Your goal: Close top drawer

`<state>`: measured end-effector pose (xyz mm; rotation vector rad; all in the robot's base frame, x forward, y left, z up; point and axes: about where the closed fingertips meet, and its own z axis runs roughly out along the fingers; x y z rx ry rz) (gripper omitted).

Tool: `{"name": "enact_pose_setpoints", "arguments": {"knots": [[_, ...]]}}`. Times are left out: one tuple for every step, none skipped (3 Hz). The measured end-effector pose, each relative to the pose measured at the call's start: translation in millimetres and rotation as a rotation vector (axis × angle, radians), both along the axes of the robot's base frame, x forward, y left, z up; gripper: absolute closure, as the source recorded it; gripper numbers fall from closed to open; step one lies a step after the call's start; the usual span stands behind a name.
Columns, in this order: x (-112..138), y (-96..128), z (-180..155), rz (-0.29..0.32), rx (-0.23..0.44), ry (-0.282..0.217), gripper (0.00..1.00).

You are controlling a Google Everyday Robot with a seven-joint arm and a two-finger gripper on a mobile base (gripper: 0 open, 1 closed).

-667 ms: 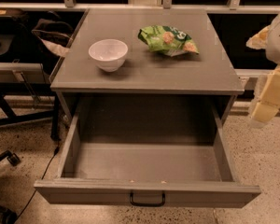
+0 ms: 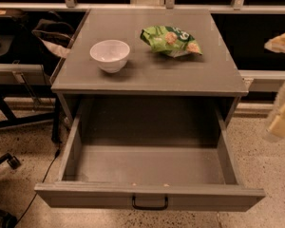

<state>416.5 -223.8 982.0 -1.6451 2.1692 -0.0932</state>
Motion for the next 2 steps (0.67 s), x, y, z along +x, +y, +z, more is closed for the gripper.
{"name": "enact_pose_setpoints", "arguments": {"knots": [[-28, -18, -7, 0.005, 0.112, -0.069, 0.00], [-55, -37, -35, 0.024, 0.242, -0.090, 0.00]]}}
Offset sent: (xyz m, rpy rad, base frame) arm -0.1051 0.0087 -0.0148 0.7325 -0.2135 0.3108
